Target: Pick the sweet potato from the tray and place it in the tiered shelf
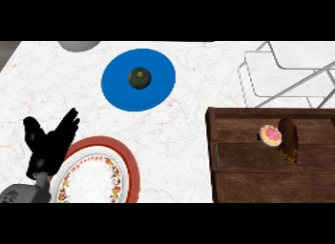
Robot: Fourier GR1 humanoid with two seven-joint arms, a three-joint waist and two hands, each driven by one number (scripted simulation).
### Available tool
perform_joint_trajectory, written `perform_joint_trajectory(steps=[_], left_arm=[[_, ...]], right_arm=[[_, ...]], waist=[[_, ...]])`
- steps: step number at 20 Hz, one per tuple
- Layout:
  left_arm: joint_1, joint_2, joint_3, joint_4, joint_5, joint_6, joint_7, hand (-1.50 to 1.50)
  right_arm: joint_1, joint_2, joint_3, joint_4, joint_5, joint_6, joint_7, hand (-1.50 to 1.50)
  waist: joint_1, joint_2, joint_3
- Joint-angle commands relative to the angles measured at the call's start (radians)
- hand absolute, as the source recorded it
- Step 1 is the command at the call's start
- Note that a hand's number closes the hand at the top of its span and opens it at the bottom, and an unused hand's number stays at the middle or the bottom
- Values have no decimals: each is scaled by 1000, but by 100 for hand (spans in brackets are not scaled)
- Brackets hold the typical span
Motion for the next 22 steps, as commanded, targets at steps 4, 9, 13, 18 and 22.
perform_joint_trajectory(steps=[4, 9, 13, 18, 22], left_arm=[[8, -31, -15, 12, -24, 4, 11, 0], [-8, -46, -18, 20, -24, -1, 39, 0], [-9, -69, -5, 52, -41, 7, 1, 0], [60, -10, 20, -50, -23, -24, 35, 0], [46, -40, 18, 10, -44, -23, 8, 0]], right_arm=[[-264, -21, 195, 133, 146, 26, 272, -150], [-372, 80, 329, 174, 196, 37, 401, -150], [-437, 139, 388, 284, 236, 84, 365, -150], [-457, 169, 417, 394, 273, 117, 378, -150], [-481, 252, 470, 419, 384, 84, 410, -150]], waist=[[16, 6, -4], [12, 5, -5], [-5, 3, -4], [-2, -1, -3], [-12, 0, -3]])
